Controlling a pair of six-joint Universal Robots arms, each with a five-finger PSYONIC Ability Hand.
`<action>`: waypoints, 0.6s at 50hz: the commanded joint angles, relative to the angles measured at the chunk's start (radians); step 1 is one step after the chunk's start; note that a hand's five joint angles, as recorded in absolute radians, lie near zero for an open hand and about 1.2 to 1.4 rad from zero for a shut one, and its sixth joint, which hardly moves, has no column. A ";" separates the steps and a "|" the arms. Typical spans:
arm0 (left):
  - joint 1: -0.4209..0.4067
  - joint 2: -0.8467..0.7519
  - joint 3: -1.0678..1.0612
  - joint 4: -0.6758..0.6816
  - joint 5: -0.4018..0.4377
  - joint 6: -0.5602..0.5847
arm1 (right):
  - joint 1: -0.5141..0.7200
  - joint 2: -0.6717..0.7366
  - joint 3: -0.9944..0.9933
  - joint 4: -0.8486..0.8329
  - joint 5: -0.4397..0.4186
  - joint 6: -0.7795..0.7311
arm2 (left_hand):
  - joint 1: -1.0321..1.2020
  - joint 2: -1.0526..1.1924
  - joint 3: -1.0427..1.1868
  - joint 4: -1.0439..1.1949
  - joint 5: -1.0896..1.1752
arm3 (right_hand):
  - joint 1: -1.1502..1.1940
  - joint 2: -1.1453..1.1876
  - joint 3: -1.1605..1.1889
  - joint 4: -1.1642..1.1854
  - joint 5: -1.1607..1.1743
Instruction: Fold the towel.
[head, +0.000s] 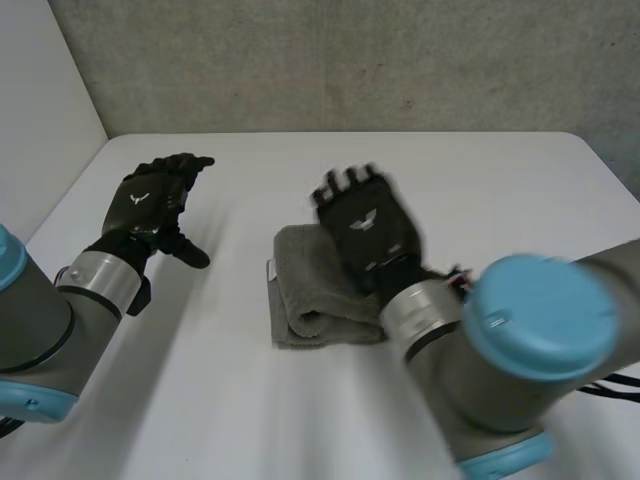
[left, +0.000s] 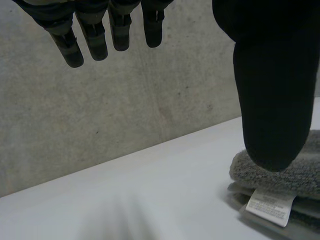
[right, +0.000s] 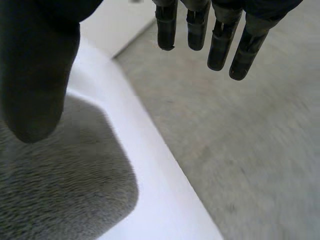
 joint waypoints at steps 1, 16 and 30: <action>-0.054 0.003 0.043 -0.038 0.001 -0.039 | -0.172 -0.053 0.004 0.154 -0.095 0.313 | 0.038 0.038 0.042 0.042 0.008 | -0.058 -0.082 -0.082 -0.100 -0.068; -0.284 -0.288 0.326 -0.256 -0.172 -0.094 | -0.272 0.163 -0.128 0.276 -0.292 0.624 | 0.100 0.100 0.103 0.104 0.070 | -0.058 -0.082 -0.082 -0.100 -0.068; -0.324 -0.370 0.374 -0.270 -0.248 0.075 | -0.254 0.304 -0.211 0.286 -0.321 0.575 | 0.074 0.074 0.077 0.077 0.043 | -0.058 -0.082 -0.082 -0.100 -0.068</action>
